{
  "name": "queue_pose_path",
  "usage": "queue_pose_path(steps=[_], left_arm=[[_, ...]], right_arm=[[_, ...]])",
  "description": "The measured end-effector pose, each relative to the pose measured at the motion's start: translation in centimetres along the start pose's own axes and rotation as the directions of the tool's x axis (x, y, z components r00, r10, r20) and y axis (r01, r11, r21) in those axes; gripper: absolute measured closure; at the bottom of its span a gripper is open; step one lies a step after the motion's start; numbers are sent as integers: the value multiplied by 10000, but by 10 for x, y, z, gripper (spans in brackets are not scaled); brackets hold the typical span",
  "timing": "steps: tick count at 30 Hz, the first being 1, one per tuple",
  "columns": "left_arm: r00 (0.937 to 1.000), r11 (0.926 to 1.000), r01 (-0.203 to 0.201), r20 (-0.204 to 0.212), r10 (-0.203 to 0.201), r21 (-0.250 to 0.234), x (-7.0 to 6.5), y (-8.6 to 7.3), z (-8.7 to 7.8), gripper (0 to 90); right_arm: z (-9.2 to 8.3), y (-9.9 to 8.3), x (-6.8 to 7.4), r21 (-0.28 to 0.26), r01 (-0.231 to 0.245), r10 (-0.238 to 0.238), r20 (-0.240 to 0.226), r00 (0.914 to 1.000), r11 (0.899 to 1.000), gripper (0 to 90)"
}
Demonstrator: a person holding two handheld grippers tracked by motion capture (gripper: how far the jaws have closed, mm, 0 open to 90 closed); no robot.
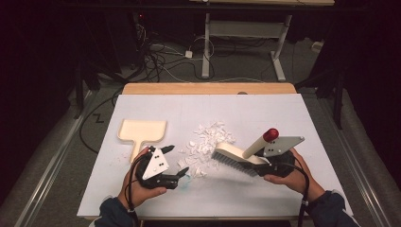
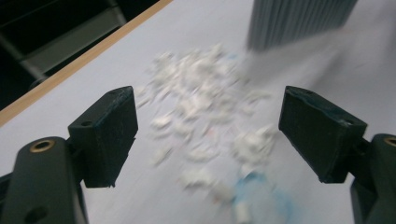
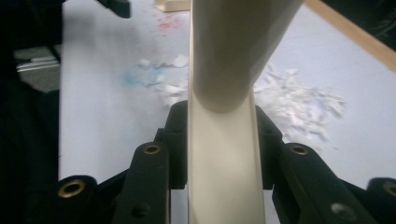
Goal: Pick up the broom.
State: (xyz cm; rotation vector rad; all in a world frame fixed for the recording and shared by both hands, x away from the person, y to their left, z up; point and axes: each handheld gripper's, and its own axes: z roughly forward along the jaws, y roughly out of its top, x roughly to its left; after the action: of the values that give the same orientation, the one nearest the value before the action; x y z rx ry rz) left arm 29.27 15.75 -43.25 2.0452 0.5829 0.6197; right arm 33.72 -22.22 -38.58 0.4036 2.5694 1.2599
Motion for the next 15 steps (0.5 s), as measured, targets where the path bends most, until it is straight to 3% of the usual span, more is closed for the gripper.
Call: queue_pose_path(steps=[2, 5, 10, 12, 15], left_arm=[[9990, 9998, 97, -433, -89, 198, 2, -11, -6, 183], [9961, 9980, 143, -882, -89, 612, 6, -26, -16, 182], [9862, 9904, 585, -1611, -379, 1250, 15, -51, -25, 182], [9828, 9862, 510, -1836, -215, 1576, 17, -59, -26, 182], [9809, 9827, 641, -1922, -300, 1740, 17, -65, -29, 182]], right_arm=[[-1, 0, -7, -96, -404, 406, 200, 9990, 9991, 678], [-2, 0, -12, -73, -534, 536, 375, 9979, 9985, 678], [-3, -1, -22, -126, -967, 975, 949, 9907, 9952, 679], [-3, -2, -26, -92, -1045, 1049, 1232, 9868, 9945, 679], [-3, -2, -33, -102, -1203, 1204, 1552, 9805, 9927, 679]])
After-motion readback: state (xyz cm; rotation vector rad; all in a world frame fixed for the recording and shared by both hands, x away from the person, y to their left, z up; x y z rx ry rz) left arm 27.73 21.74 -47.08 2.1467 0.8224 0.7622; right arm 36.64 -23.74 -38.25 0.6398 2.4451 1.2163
